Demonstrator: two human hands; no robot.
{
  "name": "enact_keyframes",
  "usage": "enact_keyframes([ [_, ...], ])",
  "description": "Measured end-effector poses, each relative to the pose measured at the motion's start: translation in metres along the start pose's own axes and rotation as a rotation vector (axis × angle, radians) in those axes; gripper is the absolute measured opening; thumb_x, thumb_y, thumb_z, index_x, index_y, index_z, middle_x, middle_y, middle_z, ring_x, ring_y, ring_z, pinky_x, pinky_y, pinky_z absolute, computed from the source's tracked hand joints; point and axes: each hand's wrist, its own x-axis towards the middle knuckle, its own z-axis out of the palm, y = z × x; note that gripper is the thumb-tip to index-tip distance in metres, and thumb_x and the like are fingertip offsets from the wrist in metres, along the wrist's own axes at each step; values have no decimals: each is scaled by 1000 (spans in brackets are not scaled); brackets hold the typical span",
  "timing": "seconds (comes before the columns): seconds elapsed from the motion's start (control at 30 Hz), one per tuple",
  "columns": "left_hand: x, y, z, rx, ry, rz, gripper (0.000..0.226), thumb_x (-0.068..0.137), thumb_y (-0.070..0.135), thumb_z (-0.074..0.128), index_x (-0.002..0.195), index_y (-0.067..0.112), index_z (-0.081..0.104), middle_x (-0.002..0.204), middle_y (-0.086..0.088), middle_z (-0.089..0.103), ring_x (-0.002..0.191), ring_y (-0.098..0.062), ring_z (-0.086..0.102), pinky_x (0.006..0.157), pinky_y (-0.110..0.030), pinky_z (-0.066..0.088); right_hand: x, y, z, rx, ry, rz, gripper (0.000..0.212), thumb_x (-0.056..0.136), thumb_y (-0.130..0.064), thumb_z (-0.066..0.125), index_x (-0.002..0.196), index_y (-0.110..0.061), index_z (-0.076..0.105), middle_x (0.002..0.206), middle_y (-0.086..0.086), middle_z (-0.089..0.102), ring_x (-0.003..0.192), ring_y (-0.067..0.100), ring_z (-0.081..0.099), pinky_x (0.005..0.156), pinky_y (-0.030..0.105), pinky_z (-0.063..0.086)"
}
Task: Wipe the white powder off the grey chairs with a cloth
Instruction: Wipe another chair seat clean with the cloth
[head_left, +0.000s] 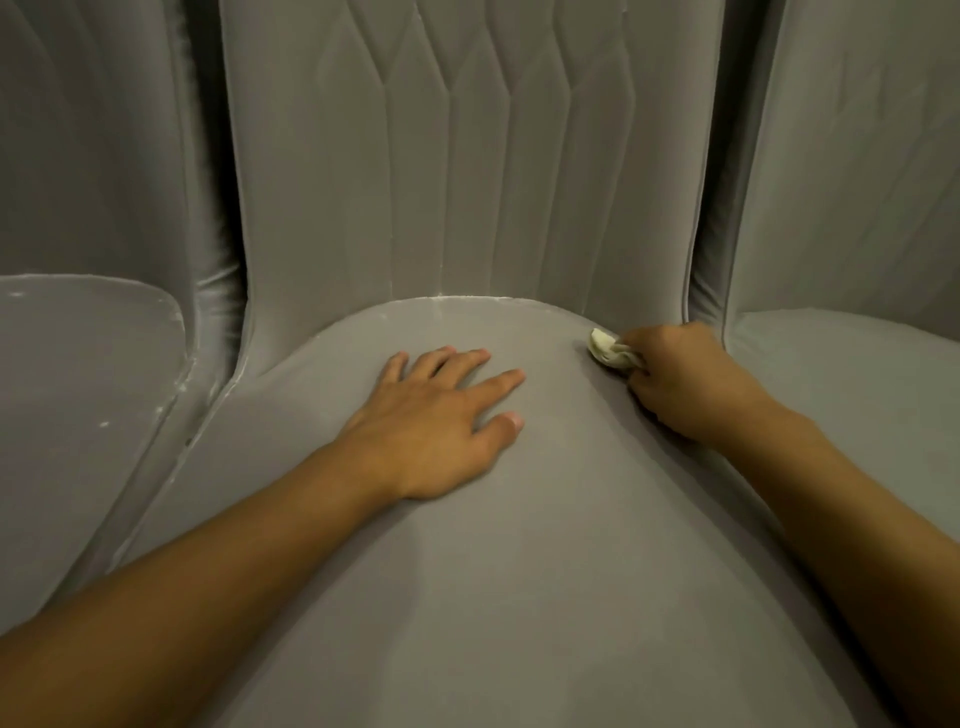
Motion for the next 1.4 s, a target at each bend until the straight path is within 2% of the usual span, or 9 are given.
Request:
enact_keyframes([
  [0.13,1,-1,1,-1,9,2,57,100,67,16,155,57,5,169,15,3,155,-14,-1,125,-51,-1,46,-16,13,53,20,39,8,89,-6,53,85,-9,60,95,22,64,75,35,52,66,33,38],
  [0.23,1,-1,1,-8,24,-4,57,99,67,19,154,57,8,168,14,6,154,-14,1,124,-52,0,86,-46,30,182,68,55,15,89,-7,52,95,-2,64,104,26,63,91,44,60,70,34,42],
  [0.47,1,1,-3,-40,117,20,60,88,71,18,144,54,31,156,12,28,145,-15,18,121,-51,10,121,-134,52,277,10,-257,30,90,-7,51,113,-11,70,115,22,67,109,43,57,84,35,45],
  [0.63,-1,-3,-2,-56,69,19,59,95,70,20,152,58,13,166,15,13,153,-14,7,123,-51,3,119,-96,41,160,1,-191,34,88,-6,49,113,-15,69,115,21,66,109,44,60,87,39,50],
  [0.77,-2,-4,-2,-78,73,21,57,98,68,23,153,57,15,167,15,12,153,-13,5,124,-50,0,103,-61,35,73,49,-38,25,87,-3,50,106,-8,67,110,24,65,102,46,60,78,38,48],
  [1.0,-3,-2,0,-81,60,21,58,99,67,22,155,55,14,168,14,9,155,-14,1,124,-51,-3,72,-33,25,14,30,83,19,88,-6,51,102,-3,64,102,24,60,89,44,58,68,36,41],
  [1.2,-1,-1,1,-68,51,16,58,99,66,21,155,54,12,169,13,7,155,-14,-1,124,-52,-4,67,-30,37,110,154,81,14,89,-6,49,90,-2,62,93,23,62,78,38,51,65,35,37],
  [1.3,0,-1,1,-77,57,11,59,98,66,23,155,54,13,168,13,8,154,-14,-1,124,-52,-4,87,-48,44,150,131,43,15,89,-6,47,92,-4,61,98,24,64,88,44,57,69,35,40],
  [1.4,1,0,1,-73,86,15,58,97,67,25,153,56,16,166,12,13,152,-15,4,123,-54,-2,110,-79,54,214,123,-119,19,89,-9,49,98,-6,65,104,21,69,98,44,61,76,37,49],
])
